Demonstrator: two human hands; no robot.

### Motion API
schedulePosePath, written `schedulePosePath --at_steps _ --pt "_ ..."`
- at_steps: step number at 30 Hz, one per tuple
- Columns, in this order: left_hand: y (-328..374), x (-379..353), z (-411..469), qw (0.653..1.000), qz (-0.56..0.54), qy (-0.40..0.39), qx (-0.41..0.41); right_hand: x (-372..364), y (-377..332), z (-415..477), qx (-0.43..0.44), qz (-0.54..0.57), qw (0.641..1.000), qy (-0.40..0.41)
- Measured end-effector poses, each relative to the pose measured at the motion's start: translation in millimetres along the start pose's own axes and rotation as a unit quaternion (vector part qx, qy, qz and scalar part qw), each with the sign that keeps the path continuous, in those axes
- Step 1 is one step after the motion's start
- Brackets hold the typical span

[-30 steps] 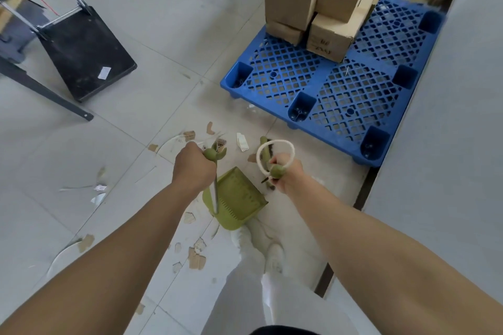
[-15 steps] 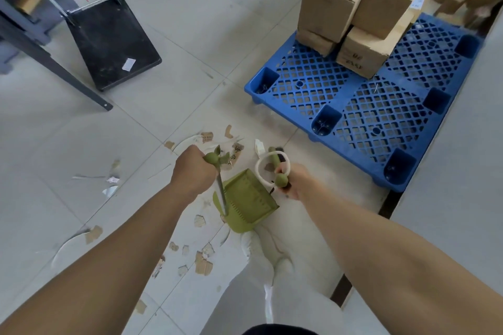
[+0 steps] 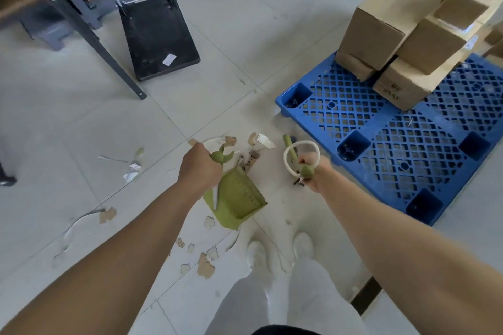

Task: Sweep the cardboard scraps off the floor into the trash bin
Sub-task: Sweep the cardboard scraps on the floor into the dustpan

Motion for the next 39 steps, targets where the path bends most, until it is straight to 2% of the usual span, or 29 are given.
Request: schedulePosePath --at_steps 6,9,12,18,23,27,30,39 --pt "-16.6 -2.6 1.7 0.999 -0.006 0.036 0.015 -1.8 -20.4 34.6 -0.01 -0.054 0.998 0.004" --pt "-27.1 -6.0 -0.1 0.998 -0.026 0.046 0.038 -21.4 -17.0 30.3 -0.05 -0.06 0.995 -0.061" --pt "-31.0 -8.0 -7.4 0.994 -0.06 0.064 0.071 -42.6 -6.8 23.2 -0.061 -0.118 0.982 -0.138" --pt "-25.1 -11.9 -21.3 0.985 -0.091 0.091 0.115 -35.8 -23.4 31.9 -0.072 -0.078 0.978 -0.181" --pt "-19.6 -15.8 -33.6 0.975 -0.112 0.112 0.157 -15.3 -34.0 38.1 -0.051 -0.115 0.981 -0.148" --pt "-16.1 -25.2 -42.8 0.966 -0.132 0.129 0.183 11.2 -54.4 51.6 -0.055 -0.098 0.99 -0.08" --pt "-13.9 -33.3 -48.5 0.963 -0.125 0.136 0.198 22.6 -59.1 58.1 -0.056 -0.125 0.988 -0.07" --pt "-6.3 -49.0 -61.4 0.955 -0.124 0.148 0.224 -9.6 -16.6 51.3 -0.125 -0.117 0.97 -0.171"
Point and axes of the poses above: each hand's wrist, its own z-axis towards the middle knuckle, its own x-axis out of the back of the hand, y = z × x, the point moved 3 cm from there along z, towards the middle knuckle, and after that the axes turned 2 degrees about -y, right-handed, at the moved point
